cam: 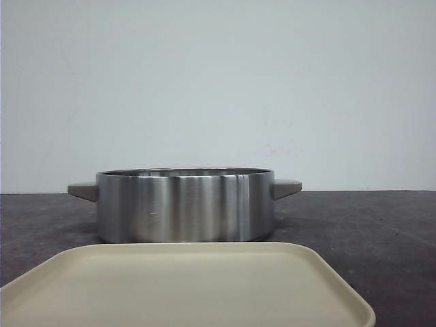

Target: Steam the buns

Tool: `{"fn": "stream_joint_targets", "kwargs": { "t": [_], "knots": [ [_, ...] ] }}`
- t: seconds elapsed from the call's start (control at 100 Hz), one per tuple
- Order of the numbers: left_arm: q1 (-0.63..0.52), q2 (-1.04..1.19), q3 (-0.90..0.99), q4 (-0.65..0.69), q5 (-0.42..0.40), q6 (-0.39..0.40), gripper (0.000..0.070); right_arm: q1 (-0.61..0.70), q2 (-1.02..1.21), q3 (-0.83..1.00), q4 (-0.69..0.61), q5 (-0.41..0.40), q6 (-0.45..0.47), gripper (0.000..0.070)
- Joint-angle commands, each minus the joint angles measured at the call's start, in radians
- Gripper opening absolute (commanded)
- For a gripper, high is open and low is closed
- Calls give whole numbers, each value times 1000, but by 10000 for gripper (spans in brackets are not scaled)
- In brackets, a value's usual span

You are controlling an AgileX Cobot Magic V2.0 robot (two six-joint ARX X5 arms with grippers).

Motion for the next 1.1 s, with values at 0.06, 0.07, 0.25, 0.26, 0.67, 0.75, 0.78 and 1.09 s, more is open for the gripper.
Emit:
{"fn": "stream_joint_targets", "kwargs": {
  "t": [0.06, 0.07, 0.25, 0.26, 0.67, 0.75, 0.78, 1.09],
  "knots": [
    [-8, 1, 18, 6, 1, 0, 0, -15, -63, -58, 26, -21, -8, 7],
    [-8, 1, 18, 6, 1, 0, 0, -16, -67, -63, 26, -21, -8, 7],
    [-8, 1, 18, 6, 1, 0, 0, -34, -72, -83, -51, -23, -3, 7],
    [-8, 1, 18, 6, 1, 0, 0, -35, -72, -83, -55, -23, -2, 7],
    [-8, 1, 18, 6, 1, 0, 0, -175, -72, -83, -146, -47, 11, 7],
    [-8, 1, 18, 6, 1, 0, 0, -178, -72, -83, -147, -45, 13, 7],
    [-8, 1, 18, 6, 1, 0, 0, -178, -72, -83, -147, -45, 16, 7],
    [-8, 1, 18, 6, 1, 0, 0, -176, -72, -83, -124, -46, 15, 7]
  ]
}}
